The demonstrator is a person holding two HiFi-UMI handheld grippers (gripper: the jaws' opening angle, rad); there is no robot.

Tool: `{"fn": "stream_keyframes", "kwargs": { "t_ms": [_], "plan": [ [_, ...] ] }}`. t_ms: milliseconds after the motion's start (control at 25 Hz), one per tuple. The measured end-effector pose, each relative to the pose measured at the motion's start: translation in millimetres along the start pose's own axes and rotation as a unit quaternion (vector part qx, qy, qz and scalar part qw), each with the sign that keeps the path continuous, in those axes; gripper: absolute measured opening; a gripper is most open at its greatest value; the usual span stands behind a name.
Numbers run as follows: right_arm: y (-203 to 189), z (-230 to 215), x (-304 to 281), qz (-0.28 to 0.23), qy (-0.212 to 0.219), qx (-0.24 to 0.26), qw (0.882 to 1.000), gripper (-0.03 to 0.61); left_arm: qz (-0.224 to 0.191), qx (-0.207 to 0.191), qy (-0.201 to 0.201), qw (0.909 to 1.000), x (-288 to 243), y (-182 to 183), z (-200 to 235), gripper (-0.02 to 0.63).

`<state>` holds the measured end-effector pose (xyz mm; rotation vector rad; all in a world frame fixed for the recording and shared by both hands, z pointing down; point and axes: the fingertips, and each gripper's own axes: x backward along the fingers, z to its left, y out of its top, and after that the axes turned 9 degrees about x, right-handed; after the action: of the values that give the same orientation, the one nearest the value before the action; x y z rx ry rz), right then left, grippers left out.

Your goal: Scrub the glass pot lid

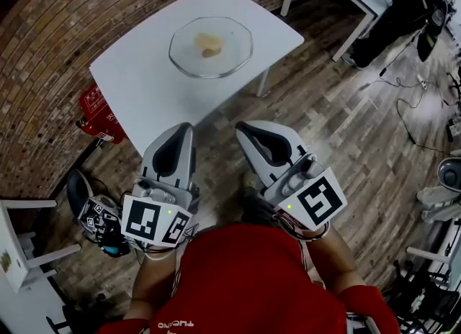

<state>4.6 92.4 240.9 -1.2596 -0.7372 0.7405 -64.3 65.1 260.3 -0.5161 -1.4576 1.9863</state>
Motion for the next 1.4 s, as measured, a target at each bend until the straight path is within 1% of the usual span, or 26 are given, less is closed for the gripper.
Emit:
{"fn": "stream_keyframes", "kwargs": {
  "t_ms": [320,480,600,840,960,1240,1400],
  "plan": [
    [-16,-85,-36,-0.007,0.046,0.001,0.999,0.031,-0.013,-0.004,0.049,0.9987,-83,4,23,0.017],
    [-19,-114,-52,-0.013,0.078,0.011,0.997,0.031,-0.016,-0.004,0.071,0.9974,-112,8,33,0.017],
    [-28,-133,-64,-0.001,0.090,0.015,0.996,0.031,-0.018,-0.003,0.086,0.9961,-129,10,41,0.017],
    [-41,-146,-90,0.002,0.110,0.000,0.994,0.031,-0.013,-0.005,0.116,0.9931,-143,10,60,0.017],
    [-50,-146,-105,0.011,0.119,0.005,0.993,0.030,-0.012,-0.001,0.124,0.9922,-148,8,76,0.017],
    [-68,-160,-149,0.030,0.129,0.018,0.991,0.030,-0.009,0.004,0.130,0.9915,-178,4,117,0.017],
    [-74,-172,-184,0.027,0.131,0.024,0.991,0.031,-0.005,0.003,0.130,0.9914,-199,1,145,0.017]
  ]
}}
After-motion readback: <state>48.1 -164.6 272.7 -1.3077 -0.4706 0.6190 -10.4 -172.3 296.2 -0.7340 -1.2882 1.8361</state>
